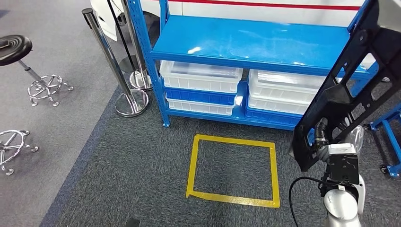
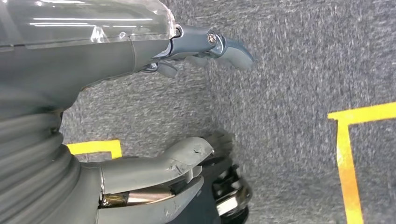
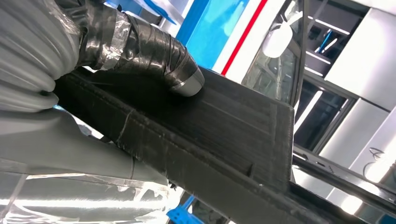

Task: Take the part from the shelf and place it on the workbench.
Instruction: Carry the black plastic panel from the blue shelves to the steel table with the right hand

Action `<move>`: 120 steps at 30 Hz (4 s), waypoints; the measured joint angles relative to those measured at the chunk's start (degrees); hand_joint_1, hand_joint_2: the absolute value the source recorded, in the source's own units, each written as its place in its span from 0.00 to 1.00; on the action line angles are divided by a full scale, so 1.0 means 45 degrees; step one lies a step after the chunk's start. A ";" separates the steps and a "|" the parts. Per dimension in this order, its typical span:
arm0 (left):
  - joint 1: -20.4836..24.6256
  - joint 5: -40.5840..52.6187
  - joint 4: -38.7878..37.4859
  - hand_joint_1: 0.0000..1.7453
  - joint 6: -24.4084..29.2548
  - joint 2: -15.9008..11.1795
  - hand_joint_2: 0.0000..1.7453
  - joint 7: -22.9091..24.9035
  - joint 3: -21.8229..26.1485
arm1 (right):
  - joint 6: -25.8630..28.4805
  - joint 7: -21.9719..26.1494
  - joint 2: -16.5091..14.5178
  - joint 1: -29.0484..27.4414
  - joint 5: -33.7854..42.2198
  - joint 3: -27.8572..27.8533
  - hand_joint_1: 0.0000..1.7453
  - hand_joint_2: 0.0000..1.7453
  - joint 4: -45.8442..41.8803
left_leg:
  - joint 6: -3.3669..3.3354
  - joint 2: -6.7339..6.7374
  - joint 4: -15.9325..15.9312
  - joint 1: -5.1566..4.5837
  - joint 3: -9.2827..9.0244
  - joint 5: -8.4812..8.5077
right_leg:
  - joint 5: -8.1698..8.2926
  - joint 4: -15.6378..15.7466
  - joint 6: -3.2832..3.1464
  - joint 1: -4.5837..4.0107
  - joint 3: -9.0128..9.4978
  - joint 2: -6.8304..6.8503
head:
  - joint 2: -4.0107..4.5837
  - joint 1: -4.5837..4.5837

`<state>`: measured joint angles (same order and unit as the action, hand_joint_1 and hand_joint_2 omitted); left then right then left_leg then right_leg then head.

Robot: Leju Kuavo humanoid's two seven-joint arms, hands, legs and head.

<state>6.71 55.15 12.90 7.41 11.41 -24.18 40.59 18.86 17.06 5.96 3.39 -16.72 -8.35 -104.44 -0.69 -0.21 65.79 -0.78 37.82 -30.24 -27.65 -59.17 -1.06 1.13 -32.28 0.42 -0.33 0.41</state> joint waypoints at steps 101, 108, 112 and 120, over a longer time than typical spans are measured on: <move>0.0047 -0.0129 0.0000 0.00 0.0160 -0.0035 1.00 -0.0537 0.0121 | 0.0045 0.0121 -0.0068 -0.0097 0.0123 -0.0005 1.00 1.00 -0.0058 | -0.0228 -0.0030 -0.1543 -0.0006 -0.1735 0.0331 | 0.0361 -0.0230 0.0089 -0.0075 -0.0670 -0.0035 | 0.0000 0.0009; 0.0057 -0.0126 0.0000 0.00 0.0175 -0.0017 1.00 -0.0539 0.0123 | 0.0057 0.0106 -0.0085 -0.0085 0.0085 -0.0005 1.00 1.00 -0.0044 | -0.0607 0.0073 -0.2330 0.0015 -0.1747 0.0908 | -0.0786 -0.1977 0.0483 -0.0033 -0.1478 -0.0083 | 0.0000 -0.0002; 0.0007 -0.0126 0.0000 0.00 0.0170 -0.0011 1.00 -0.0553 0.0124 | 0.0059 0.0089 -0.0085 -0.0116 0.0078 -0.0005 1.00 1.00 0.0016 | -0.0559 0.0099 -0.2174 0.0064 -0.1520 0.0963 | -0.0995 -0.3084 0.0691 0.0122 -0.1744 -0.0079 | 0.0000 -0.0001; 0.0031 -0.0131 0.0000 0.00 0.0171 -0.0010 1.00 -0.0610 0.0121 | 0.0074 0.0074 -0.0085 -0.0094 0.0073 0.0000 1.00 1.00 0.0038 | -0.0044 0.0071 -0.1340 0.0123 -0.0973 0.0629 | -0.0026 -0.0389 0.0332 0.0141 -0.0465 -0.0084 | 0.0000 0.0011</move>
<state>6.85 54.56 12.90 8.18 11.37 -26.93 41.13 19.19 17.40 5.57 2.96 -16.39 -8.35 -104.27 -0.89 0.11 59.76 -0.22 33.44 -27.42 -27.76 -60.92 0.44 1.77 -34.37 0.04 -0.33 0.46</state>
